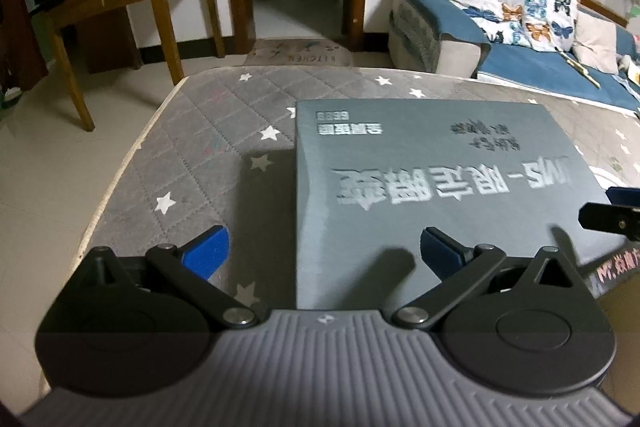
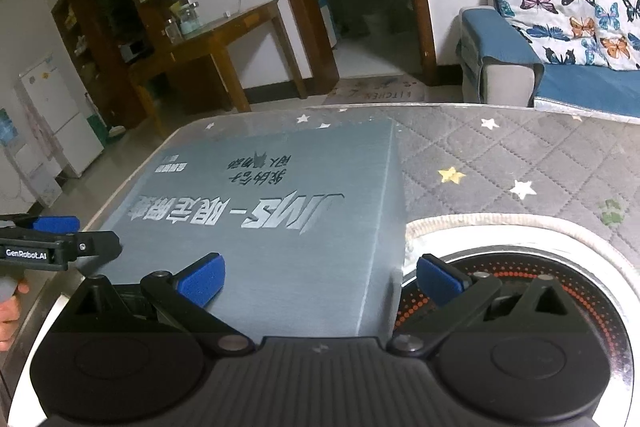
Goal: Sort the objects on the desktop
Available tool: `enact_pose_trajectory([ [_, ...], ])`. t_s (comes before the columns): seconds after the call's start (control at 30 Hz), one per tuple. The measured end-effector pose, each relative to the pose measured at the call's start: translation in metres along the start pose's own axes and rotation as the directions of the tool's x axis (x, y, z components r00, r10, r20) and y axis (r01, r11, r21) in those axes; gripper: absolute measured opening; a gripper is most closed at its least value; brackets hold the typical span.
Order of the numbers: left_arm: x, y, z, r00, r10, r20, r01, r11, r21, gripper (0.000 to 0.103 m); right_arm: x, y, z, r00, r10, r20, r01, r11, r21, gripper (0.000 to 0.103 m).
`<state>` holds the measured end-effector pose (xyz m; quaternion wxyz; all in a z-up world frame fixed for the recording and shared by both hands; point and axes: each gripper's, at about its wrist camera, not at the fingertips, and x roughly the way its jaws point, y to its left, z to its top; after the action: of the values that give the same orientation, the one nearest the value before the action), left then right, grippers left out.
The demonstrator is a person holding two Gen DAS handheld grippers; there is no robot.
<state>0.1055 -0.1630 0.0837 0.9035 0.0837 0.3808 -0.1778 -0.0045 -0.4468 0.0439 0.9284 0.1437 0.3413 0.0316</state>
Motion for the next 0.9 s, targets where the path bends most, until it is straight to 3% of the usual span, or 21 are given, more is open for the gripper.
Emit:
enact_pose_trajectory([
  [0.23,-0.012,-0.012,-0.008,1.0,0.002,0.02,-0.003,1.0,0.027,0.102,0.003,0.0,0.0,1.0,0.002,-0.006,-0.002,1.0,0.0,0.103],
  [0.5,0.004,-0.019,-0.005,1.0,-0.018,-0.007,0.019,0.999,0.04,0.102,0.013,-0.002,0.002,1.0,0.005,-0.017,-0.005,1.0,0.007,0.103],
  [0.9,0.025,-0.012,0.004,0.991,-0.128,-0.031,0.127,0.992,-0.009,0.103,0.03,-0.013,0.005,0.994,0.096,-0.05,-0.093,0.994,0.058,0.103],
])
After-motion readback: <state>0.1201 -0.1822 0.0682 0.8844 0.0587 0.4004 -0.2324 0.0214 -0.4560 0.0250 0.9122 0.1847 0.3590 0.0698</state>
